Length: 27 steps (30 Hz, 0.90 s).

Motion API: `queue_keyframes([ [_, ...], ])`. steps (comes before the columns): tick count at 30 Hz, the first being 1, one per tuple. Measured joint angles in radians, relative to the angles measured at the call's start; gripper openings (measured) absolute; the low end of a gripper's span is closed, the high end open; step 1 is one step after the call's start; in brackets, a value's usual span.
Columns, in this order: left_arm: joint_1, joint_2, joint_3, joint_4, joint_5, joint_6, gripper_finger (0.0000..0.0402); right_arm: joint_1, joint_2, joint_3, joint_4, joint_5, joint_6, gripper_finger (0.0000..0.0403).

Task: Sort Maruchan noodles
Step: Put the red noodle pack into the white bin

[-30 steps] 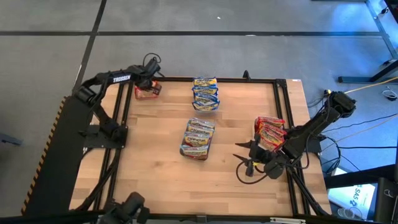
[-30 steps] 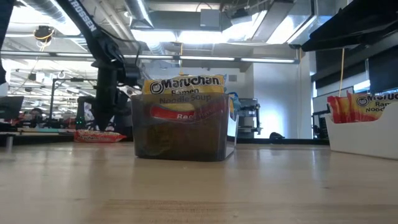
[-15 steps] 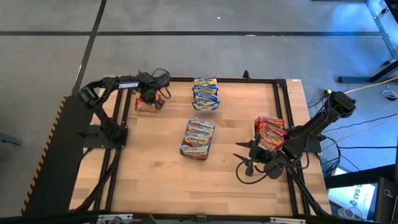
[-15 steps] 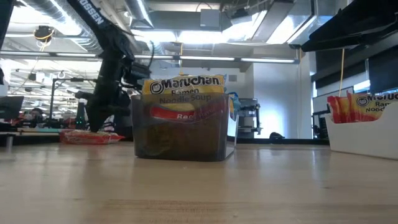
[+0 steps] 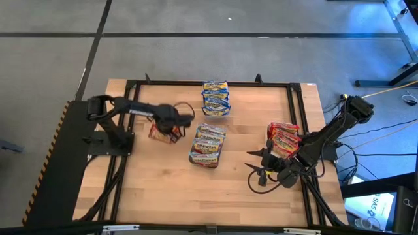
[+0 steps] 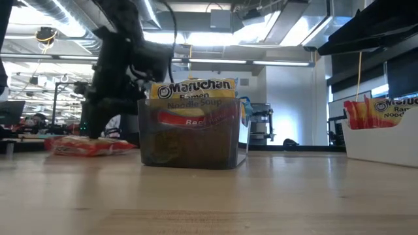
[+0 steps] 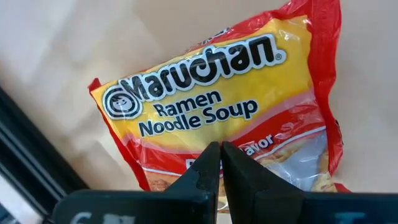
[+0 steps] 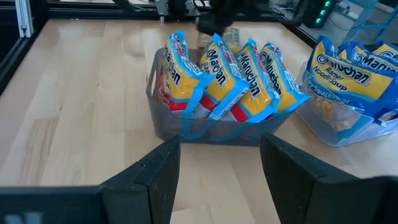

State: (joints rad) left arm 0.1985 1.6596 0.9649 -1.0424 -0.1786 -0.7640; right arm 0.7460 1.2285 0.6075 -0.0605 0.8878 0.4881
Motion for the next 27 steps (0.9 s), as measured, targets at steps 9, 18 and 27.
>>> queue_keyframes([
  [9,-0.33,-0.001,0.001,-0.002,0.089,-0.319,0.0014,0.0,0.0,0.0,0.011,-0.007,0.001,0.0198],
  [18,-0.649,-0.004,0.003,0.121,0.186,-0.542,0.0014,0.0,0.0,0.0,0.01,-0.028,0.032,0.0198],
  [27,-0.864,0.005,0.0,0.44,0.117,-0.527,0.0014,0.0,0.0,0.0,0.011,-0.169,0.153,0.0198],
])
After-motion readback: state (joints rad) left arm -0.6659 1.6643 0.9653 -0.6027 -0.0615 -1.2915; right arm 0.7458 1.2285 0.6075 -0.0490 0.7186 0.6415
